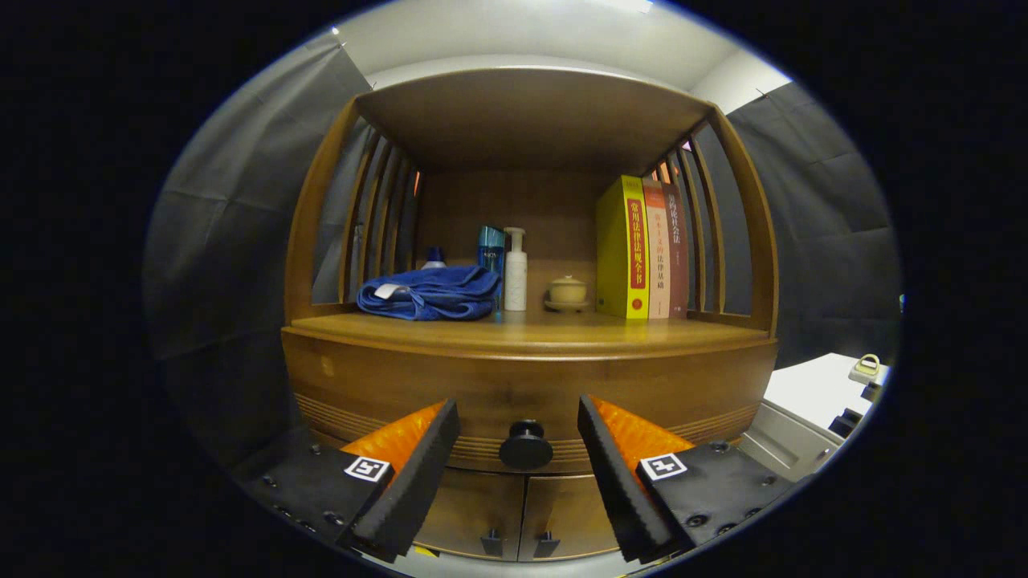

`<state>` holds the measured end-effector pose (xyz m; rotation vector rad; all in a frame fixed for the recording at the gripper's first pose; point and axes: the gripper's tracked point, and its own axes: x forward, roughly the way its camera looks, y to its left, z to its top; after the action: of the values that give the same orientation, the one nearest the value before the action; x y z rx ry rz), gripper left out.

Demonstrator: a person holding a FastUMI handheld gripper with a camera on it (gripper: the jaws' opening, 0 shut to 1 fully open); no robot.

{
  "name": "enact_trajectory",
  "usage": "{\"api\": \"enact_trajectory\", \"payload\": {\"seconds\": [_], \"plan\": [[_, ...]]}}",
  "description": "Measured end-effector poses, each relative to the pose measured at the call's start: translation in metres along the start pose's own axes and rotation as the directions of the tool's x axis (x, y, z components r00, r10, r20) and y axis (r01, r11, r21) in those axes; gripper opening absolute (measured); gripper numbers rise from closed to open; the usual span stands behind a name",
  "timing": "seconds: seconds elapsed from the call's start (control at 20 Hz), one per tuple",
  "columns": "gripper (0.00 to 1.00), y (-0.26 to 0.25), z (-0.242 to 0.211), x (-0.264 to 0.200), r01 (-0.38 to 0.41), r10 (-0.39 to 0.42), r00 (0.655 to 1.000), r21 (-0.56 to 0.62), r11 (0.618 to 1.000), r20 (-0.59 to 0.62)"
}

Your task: Pull open the drawer, take out the items inside it, and place them on the countertop above the cabinet.

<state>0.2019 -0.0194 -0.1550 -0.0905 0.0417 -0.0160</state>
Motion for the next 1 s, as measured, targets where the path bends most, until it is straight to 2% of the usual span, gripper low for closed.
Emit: {"api": "enact_trajectory", "payload": {"seconds": [0.35, 0.6, 0.75, 0.95, 1.0], "plan": [[0.93, -0.015, -0.04, 0.033, 0.039, -0.037, 0.998, 0.027, 0.999, -0.057], [0.71, -0.006, -0.04, 0.034, 0.03, -0.029, 0.999, 0.008, 1.0, -0.031], [0.58, -0.004, -0.041, 0.034, 0.054, -0.054, 0.998, -0.014, 0.998, -0.024], [0.4, -0.001, -0.042, 0.037, 0.025, -0.021, 0.998, 0.078, 0.997, -0.061], [0.35, -0.002, -0.042, 0.035, 0.03, -0.025, 0.997, 0.062, 0.998, -0.068]]}}
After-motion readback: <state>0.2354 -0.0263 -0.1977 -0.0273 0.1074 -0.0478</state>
